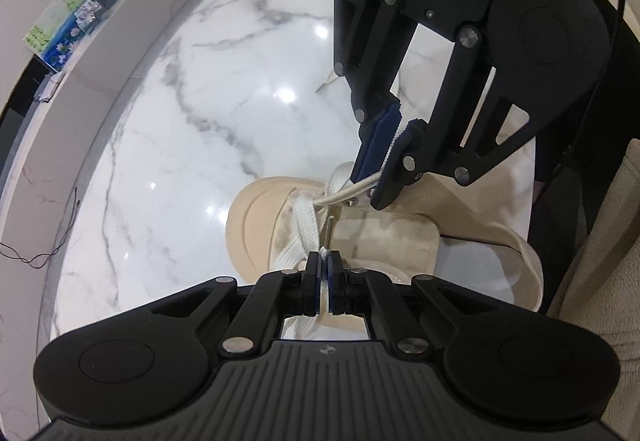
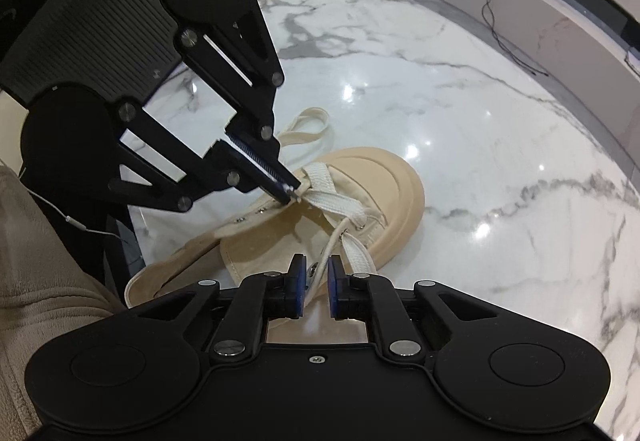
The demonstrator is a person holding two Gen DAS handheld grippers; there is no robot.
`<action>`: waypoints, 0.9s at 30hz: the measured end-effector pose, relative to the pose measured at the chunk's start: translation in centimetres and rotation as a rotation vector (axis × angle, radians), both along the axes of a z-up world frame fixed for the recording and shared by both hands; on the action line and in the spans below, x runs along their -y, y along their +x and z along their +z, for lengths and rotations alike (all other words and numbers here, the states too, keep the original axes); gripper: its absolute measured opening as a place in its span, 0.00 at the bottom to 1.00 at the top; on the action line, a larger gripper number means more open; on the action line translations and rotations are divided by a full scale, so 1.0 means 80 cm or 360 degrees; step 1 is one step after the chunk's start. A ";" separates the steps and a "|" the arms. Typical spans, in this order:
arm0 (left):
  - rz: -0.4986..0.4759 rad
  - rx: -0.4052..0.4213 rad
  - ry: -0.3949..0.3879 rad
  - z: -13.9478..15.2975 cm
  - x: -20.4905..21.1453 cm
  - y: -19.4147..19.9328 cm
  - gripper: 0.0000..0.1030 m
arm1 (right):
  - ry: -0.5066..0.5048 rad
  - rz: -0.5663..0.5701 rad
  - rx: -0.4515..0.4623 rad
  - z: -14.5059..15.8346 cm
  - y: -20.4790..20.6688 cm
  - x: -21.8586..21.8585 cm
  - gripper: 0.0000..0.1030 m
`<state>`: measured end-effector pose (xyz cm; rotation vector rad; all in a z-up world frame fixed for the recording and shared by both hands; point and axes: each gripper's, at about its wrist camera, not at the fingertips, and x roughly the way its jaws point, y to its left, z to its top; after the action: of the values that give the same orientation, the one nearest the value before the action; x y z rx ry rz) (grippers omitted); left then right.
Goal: Lace up shoes with both hands
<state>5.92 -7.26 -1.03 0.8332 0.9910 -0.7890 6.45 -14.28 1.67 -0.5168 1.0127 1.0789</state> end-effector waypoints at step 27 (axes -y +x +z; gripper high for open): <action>0.0099 -0.0122 -0.0171 0.000 -0.015 0.008 0.03 | 0.0077 -0.0003 -0.0031 -0.002 0.005 0.011 0.09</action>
<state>6.56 -6.07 -1.02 0.6807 1.0287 -0.8183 6.86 -15.14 1.49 -0.4667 1.0019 1.1058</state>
